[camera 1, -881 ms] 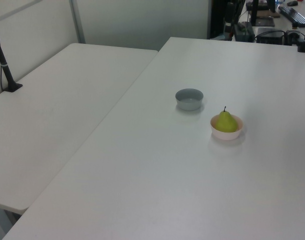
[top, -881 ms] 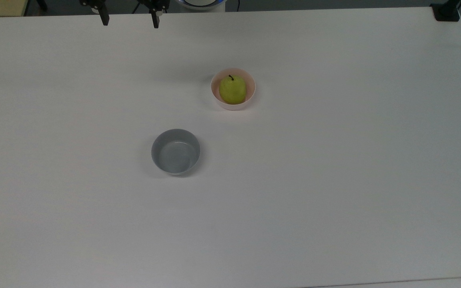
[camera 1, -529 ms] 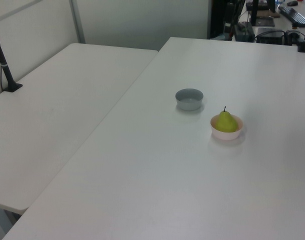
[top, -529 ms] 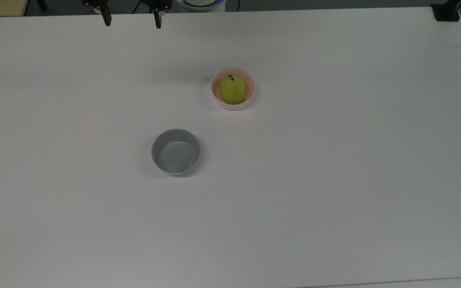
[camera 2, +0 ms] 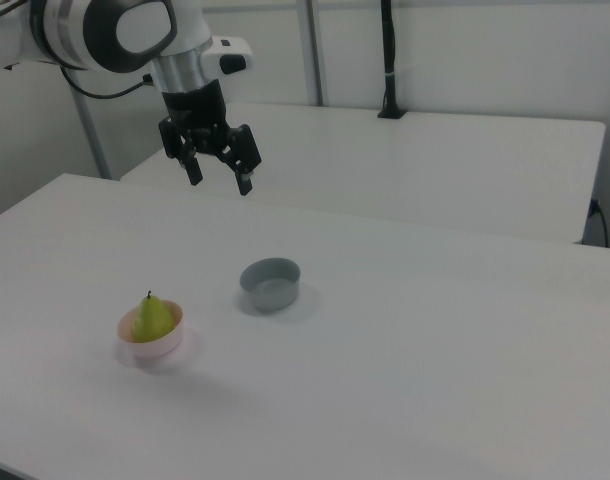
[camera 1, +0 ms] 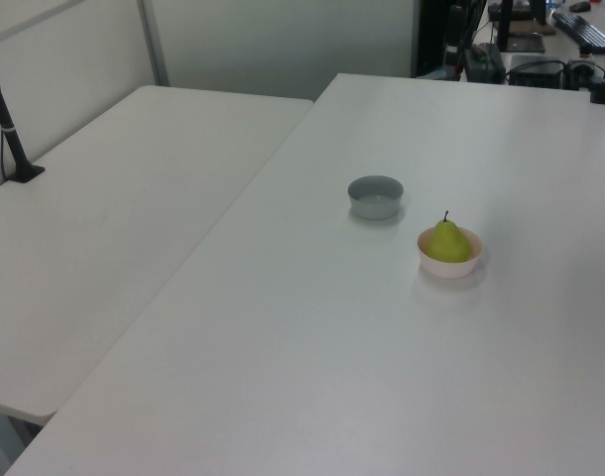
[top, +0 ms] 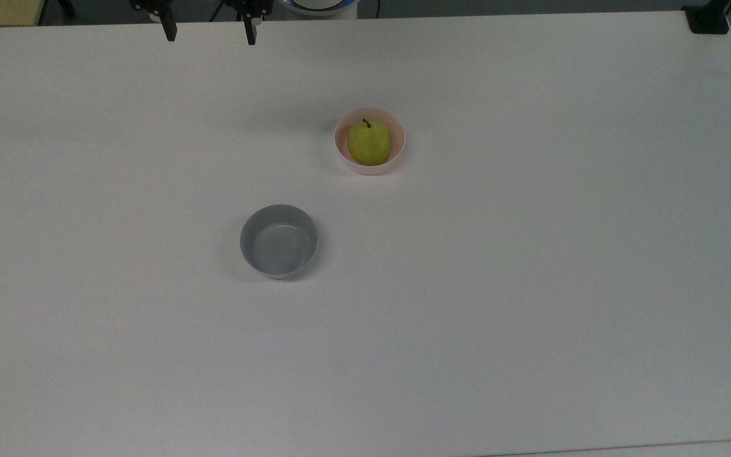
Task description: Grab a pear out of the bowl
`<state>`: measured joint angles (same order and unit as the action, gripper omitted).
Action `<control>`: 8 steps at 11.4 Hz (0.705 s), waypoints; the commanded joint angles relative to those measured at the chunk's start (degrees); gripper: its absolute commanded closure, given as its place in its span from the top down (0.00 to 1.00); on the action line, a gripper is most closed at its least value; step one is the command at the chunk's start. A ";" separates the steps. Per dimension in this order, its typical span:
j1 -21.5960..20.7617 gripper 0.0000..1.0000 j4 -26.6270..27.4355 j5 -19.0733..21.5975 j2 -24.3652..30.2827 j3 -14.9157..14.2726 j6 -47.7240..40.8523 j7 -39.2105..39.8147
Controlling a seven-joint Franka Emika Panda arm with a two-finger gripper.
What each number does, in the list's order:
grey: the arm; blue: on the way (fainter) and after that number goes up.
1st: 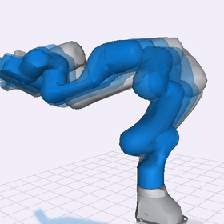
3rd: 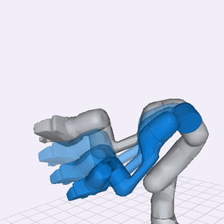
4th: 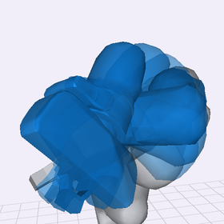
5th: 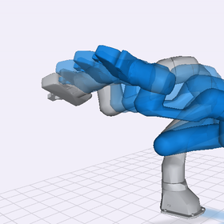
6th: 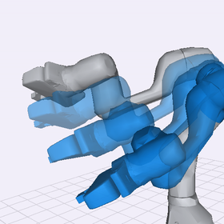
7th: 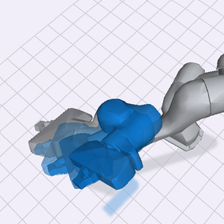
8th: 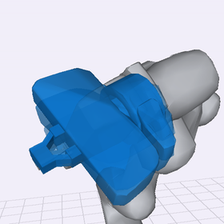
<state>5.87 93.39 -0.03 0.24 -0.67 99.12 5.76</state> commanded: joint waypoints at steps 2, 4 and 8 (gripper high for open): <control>-0.77 1.00 0.22 0.03 0.20 -0.39 -8.48 15.73; -0.86 1.00 0.92 -2.68 0.20 2.85 -14.11 22.16; -0.77 1.00 13.01 -1.83 3.88 9.01 -6.97 21.66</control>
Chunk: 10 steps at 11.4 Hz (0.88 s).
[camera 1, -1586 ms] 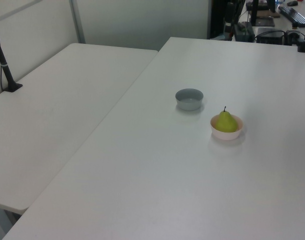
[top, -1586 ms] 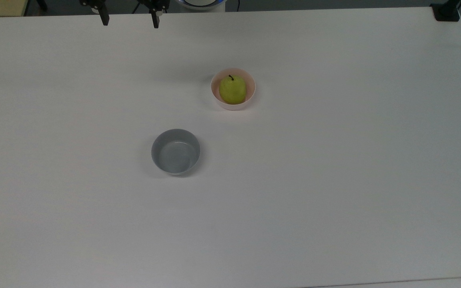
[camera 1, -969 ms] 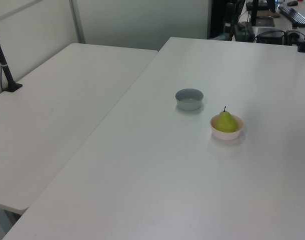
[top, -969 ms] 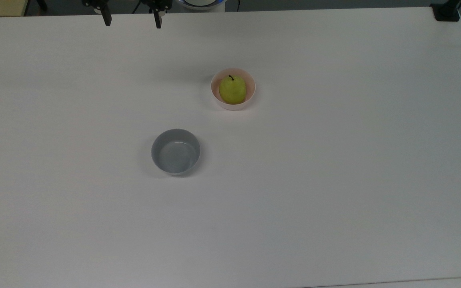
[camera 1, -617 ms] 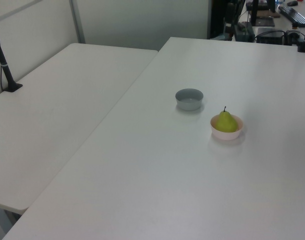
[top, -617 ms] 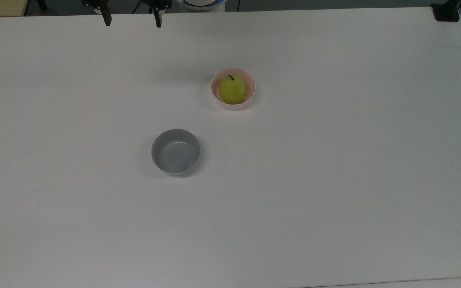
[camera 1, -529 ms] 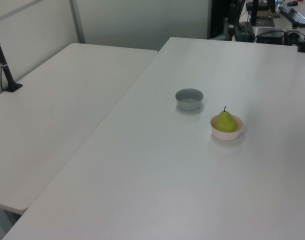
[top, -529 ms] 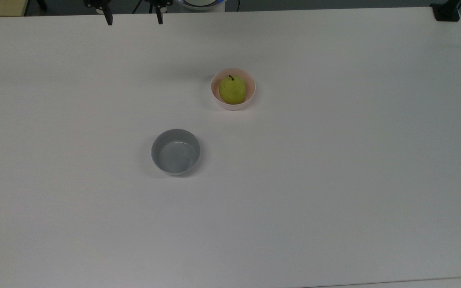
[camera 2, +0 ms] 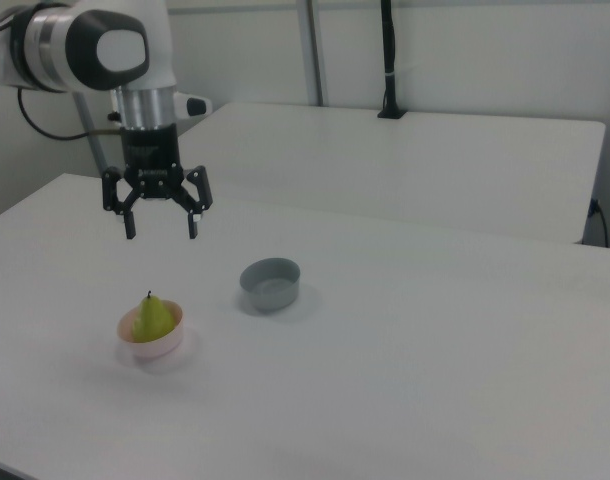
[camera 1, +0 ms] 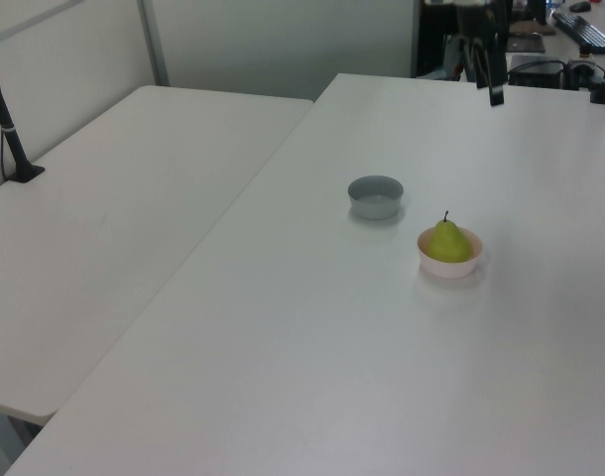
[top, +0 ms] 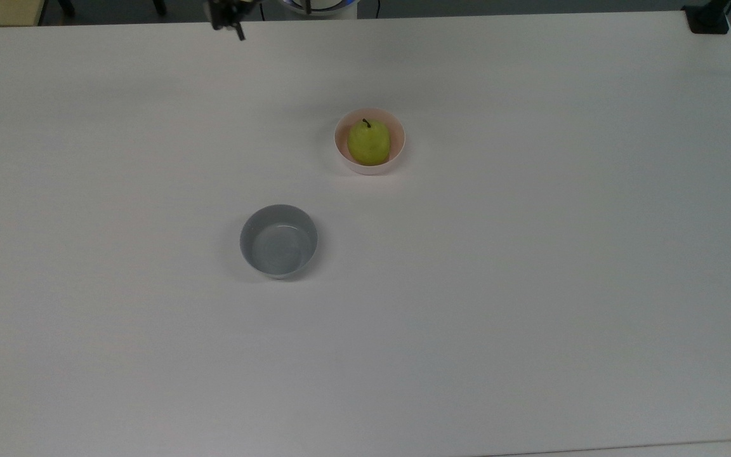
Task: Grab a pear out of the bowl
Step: 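Move the gripper over the pink bowl and lower onto the pear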
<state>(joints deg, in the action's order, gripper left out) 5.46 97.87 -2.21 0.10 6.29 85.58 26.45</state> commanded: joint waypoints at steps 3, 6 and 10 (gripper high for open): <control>-0.36 1.00 18.21 2.38 5.09 6.44 18.35 -9.10; -0.45 1.00 24.20 2.30 2.64 10.41 30.93 -16.07; -1.15 1.00 26.32 2.03 -1.76 10.85 39.65 -17.13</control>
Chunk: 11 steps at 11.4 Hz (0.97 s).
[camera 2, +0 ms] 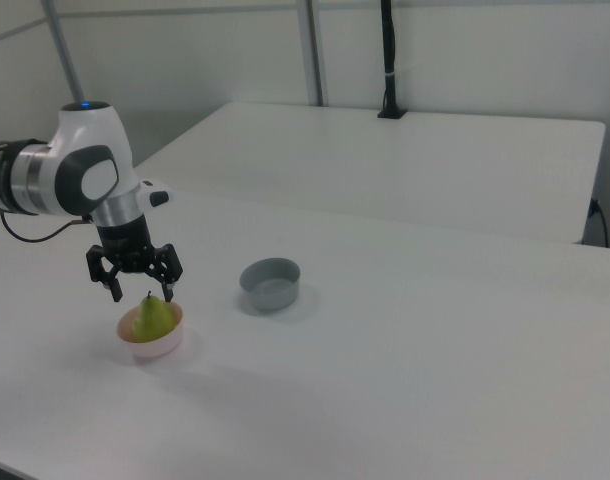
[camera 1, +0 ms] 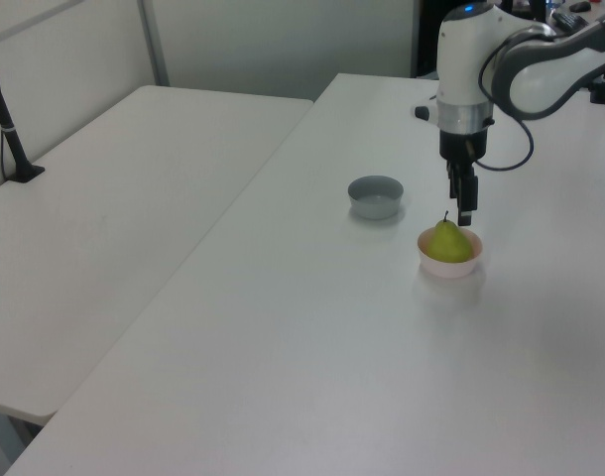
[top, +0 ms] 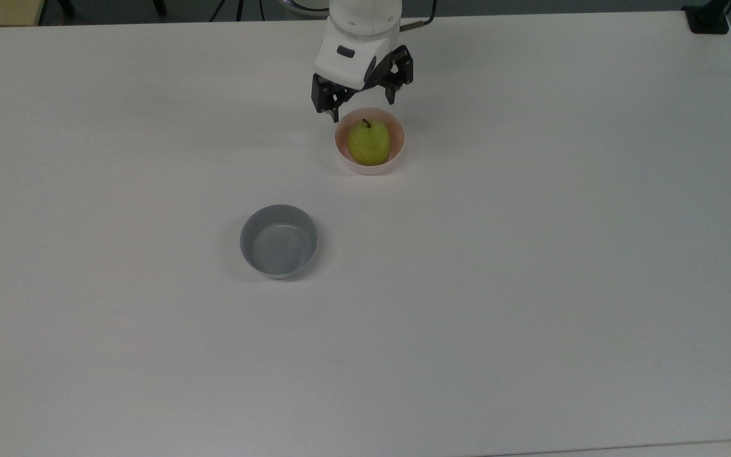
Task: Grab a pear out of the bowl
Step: 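Move the gripper over the pink bowl and lower onto the pear, then close the gripper around the green pear in the pink bowl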
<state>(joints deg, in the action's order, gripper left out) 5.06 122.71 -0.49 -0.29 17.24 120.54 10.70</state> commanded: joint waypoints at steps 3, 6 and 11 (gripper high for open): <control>-0.93 1.00 1.57 0.05 -3.58 -0.11 7.07 -1.39; -1.37 0.97 1.57 -1.09 -5.25 -0.11 7.42 -1.39; -1.63 0.46 1.57 -1.70 -6.57 -0.11 8.65 -1.39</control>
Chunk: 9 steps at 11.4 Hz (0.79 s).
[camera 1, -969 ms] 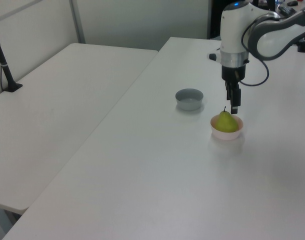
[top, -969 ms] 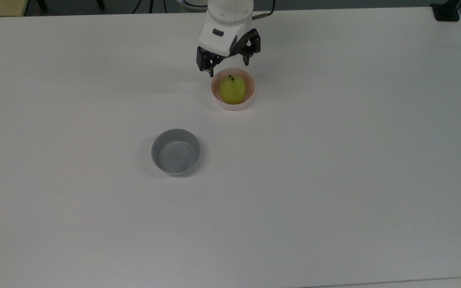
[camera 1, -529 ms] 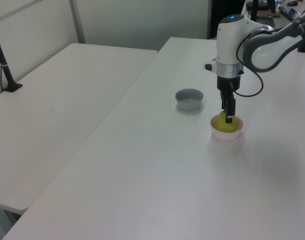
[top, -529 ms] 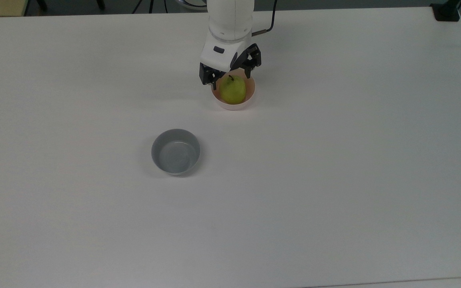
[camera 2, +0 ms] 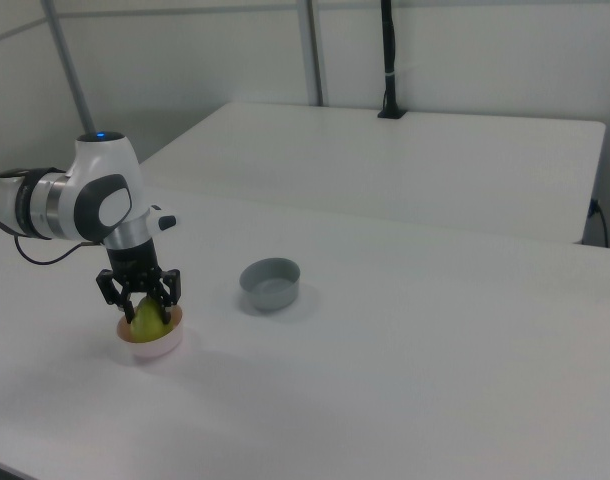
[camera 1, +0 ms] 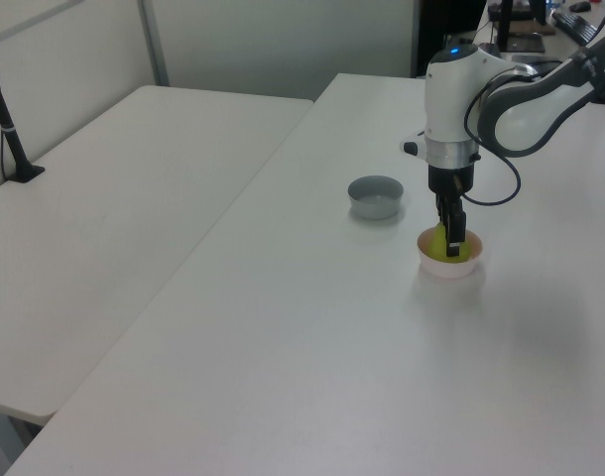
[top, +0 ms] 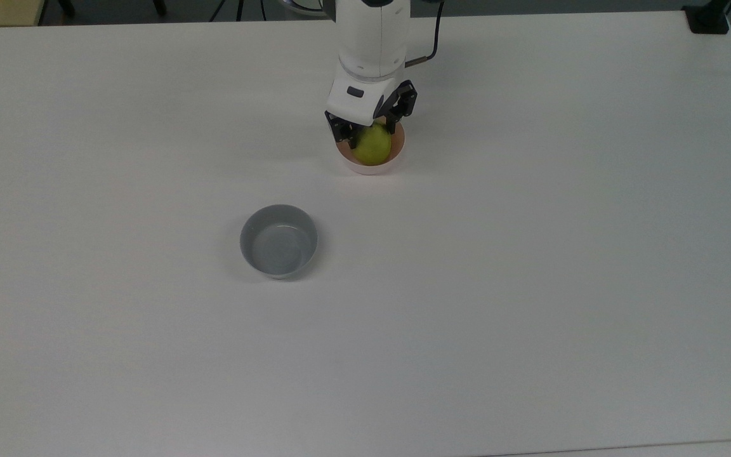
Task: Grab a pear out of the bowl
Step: 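Close the gripper around the green pear in the pink bowl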
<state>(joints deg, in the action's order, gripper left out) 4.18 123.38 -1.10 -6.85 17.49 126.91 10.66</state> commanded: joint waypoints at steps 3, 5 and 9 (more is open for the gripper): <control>-0.76 0.08 0.81 -1.09 -0.09 -0.35 2.20 -1.26; -0.76 0.07 0.63 -1.09 0.52 -0.35 1.50 -1.34; -0.23 0.07 -1.03 -1.00 3.15 -0.35 -2.53 -1.35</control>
<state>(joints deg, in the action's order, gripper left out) 4.21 123.11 -1.19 -6.45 17.48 126.99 10.66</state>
